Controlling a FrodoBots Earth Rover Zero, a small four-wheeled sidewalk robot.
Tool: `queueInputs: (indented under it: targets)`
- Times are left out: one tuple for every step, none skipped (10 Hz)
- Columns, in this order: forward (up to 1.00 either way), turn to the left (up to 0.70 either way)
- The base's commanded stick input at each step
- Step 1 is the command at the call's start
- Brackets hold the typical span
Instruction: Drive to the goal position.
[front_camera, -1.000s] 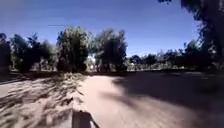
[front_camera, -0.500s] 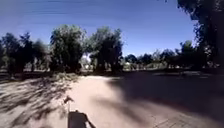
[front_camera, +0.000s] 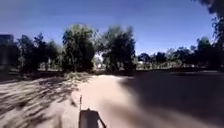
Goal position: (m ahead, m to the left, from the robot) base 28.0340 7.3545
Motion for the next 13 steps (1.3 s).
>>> queueInputs:
  targets:
    - [1.0, 0.0]
    - [1.0, 0.0]
    - [1.0, 0.21]
    - [1.0, 0.4]
    - [1.0, 0.4]
    - [1.0, 0.22]
    - [1.0, 0.0]
    - [1.0, 0.0]
    - [1.0, 0.0]
    - [1.0, 0.0]
    - [1.0, 0.05]
    - [1.0, 0.4]
    - [1.0, 0.13]
